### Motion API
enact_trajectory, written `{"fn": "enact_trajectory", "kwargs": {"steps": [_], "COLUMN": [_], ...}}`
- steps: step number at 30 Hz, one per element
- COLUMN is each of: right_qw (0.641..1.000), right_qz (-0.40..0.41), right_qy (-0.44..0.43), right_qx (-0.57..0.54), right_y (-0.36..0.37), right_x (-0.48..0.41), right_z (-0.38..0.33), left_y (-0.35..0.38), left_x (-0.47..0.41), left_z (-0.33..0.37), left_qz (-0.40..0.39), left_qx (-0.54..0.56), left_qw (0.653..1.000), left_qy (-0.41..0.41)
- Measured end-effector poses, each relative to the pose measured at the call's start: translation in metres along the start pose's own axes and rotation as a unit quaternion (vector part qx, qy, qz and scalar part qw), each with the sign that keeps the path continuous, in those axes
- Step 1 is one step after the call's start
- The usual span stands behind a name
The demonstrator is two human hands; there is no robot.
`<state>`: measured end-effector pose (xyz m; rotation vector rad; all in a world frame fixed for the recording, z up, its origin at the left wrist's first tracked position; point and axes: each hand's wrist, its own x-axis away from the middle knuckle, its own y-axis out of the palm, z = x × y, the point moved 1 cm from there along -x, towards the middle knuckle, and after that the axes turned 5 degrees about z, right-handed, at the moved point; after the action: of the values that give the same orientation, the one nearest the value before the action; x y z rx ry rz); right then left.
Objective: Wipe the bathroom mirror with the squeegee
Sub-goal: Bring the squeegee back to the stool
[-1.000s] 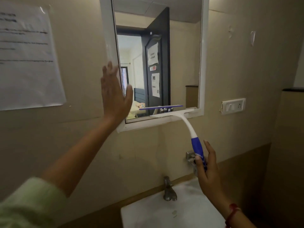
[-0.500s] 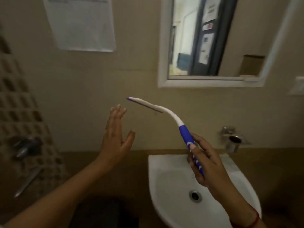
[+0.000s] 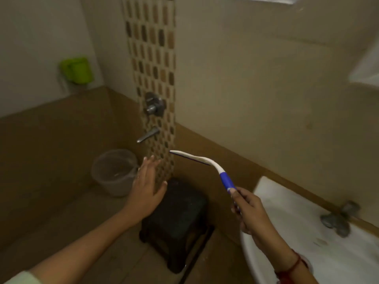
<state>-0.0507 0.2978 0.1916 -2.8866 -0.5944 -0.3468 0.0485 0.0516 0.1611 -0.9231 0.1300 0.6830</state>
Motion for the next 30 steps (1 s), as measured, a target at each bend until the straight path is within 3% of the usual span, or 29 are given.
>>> {"fn": "enact_trajectory", "kwargs": {"steps": [8,16,22,30], "right_qw": [0.991,0.967,0.951,0.958], "right_qz": [-0.014,-0.044,-0.047,0.017], "right_qy": [0.127,0.252,0.295,0.285], "right_qx": [0.043,0.006,-0.077,-0.024], "right_y": [0.073,0.149,0.186,0.208], "right_x": [-0.087,-0.189,-0.243,-0.279], "right_z": [0.103,0.228,0.303,0.370], "left_y": [0.049,0.143,0.197,0.233], "left_x": [0.016,-0.004,0.004,0.033], "left_z": [-0.077,-0.173,-0.219,-0.249], "left_qz": [-0.075,-0.157,-0.171,-0.221], "left_qx": [-0.058,-0.083,-0.067,-0.079], "left_qw": [0.992,0.976,0.970,0.957], "left_qy": [-0.082,-0.127,-0.157,-0.169]}}
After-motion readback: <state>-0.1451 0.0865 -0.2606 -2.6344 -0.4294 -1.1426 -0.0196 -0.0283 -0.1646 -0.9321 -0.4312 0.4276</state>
